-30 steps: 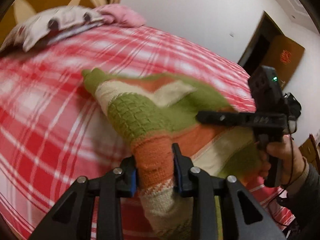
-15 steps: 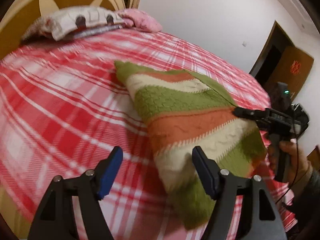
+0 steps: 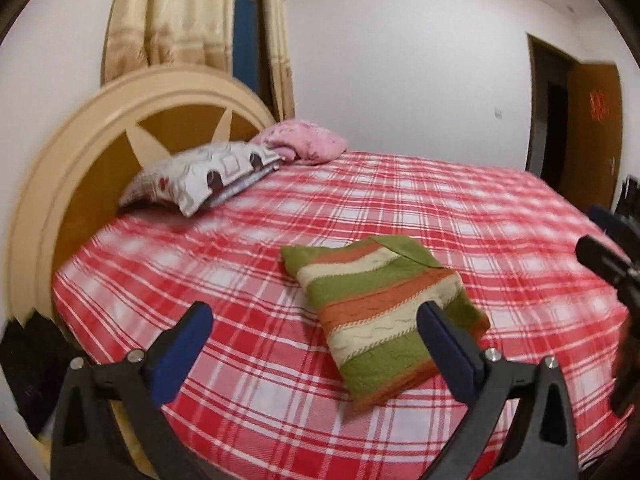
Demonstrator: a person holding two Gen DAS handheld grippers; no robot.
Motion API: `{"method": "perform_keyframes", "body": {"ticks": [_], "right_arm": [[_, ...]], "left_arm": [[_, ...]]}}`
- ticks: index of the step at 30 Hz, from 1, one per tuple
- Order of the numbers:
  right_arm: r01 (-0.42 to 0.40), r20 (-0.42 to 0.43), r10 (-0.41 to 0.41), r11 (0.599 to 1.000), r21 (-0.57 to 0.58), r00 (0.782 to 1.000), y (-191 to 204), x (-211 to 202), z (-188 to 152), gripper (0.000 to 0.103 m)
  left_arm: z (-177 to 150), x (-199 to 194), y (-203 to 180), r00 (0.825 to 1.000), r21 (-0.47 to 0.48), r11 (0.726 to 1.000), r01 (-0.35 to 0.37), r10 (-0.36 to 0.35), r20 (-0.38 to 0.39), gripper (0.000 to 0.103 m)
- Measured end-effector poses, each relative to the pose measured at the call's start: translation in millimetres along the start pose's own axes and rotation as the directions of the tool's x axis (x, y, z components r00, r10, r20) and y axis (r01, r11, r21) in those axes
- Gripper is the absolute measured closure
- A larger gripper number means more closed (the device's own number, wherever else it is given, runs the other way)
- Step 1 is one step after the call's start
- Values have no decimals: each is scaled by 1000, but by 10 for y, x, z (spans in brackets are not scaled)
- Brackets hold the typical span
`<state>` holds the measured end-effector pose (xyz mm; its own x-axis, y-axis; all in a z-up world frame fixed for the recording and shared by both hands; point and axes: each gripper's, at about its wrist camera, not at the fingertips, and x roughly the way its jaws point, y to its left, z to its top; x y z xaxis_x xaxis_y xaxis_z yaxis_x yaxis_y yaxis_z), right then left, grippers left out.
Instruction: Fold small clothes
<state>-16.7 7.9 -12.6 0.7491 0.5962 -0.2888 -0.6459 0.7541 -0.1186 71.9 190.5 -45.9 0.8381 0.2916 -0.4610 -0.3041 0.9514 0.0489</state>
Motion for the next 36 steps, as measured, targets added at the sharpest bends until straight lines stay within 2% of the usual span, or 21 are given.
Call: {"method": "perform_keyframes", "body": {"ticks": [3,8,15,23,36], "right_arm": [[-33,-20,33,999,10,999,90,-130,93,1],[-54,-21,54,998,14,998,227,-294,185,1],[-35,-35,34,999,-21,999,372,-354,191,1],[-32,-54,32,999,-1,998,316,-355,155,1],[-28,-76,30,999,22,997,256,-355,87,1]], "left_arm": [[-12,-134,-90,1000,16,1000,11,-12,23,0],[-23,-182,-165,1000,27,999,29,-29,8,0],[29,-235,-58,999,-12,999,32,-32,18,0],[37,-225,-27,999,-33,999,31,-31,9,0],[2,-183,-75,999,-14,999,36,-36,-10,0]]}}
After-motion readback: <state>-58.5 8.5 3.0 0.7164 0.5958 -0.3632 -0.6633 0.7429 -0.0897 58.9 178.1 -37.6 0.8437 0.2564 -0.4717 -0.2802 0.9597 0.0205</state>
